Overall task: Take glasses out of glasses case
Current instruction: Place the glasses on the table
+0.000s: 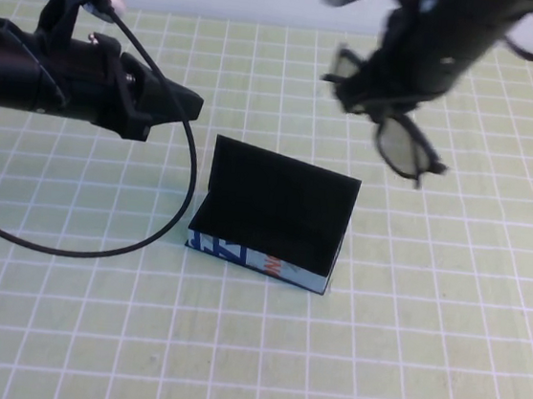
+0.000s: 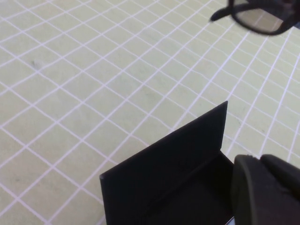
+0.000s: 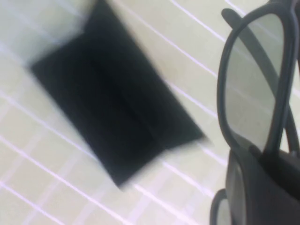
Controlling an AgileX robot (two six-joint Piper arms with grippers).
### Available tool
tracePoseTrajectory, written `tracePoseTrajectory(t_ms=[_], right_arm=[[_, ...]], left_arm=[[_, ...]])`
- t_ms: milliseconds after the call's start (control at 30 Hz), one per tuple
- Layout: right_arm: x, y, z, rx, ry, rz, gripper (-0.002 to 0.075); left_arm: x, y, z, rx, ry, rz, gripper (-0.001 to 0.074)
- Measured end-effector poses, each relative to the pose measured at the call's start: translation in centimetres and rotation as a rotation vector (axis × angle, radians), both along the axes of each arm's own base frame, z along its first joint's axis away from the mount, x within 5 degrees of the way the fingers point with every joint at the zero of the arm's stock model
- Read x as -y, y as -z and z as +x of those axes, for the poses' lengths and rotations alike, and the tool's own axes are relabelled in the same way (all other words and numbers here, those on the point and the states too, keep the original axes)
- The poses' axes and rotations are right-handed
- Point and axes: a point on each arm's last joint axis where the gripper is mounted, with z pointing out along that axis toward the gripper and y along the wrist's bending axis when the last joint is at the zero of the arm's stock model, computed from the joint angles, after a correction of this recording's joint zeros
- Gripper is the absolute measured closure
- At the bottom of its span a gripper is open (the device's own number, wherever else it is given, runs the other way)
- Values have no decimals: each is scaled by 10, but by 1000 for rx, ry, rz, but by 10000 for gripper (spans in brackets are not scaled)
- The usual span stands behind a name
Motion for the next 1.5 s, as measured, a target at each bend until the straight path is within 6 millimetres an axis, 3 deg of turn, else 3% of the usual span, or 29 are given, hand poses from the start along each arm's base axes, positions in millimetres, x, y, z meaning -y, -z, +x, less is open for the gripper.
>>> tracePoseTrajectory(t_ms=[167,333,567,867,1000,1233,1367,1500], right_arm=[[58,14,-8,-115,216,27,710],[86,51,-13,-203,400,149,710],[89,114,-8,-290,501,247,710],[80,161,12,-338,530,279,710],[79,170,15,-347,522,271,687],[79,171,15,-351,508,257,510],[80,163,16,-365,481,220,473],[83,140,6,-364,454,197,485]], left_arm=[[-1,-1,0,-11,-21,-1,739],[-1,-1,1,-15,-29,-2,739],[-1,-1,1,-20,-32,-4,739],[-1,-1,1,-23,-33,-4,739],[-1,-1,1,-23,-33,-4,739],[-1,0,1,-23,-31,0,739],[-1,0,1,-19,-29,4,739],[-1,-1,1,-16,-36,-3,739]])
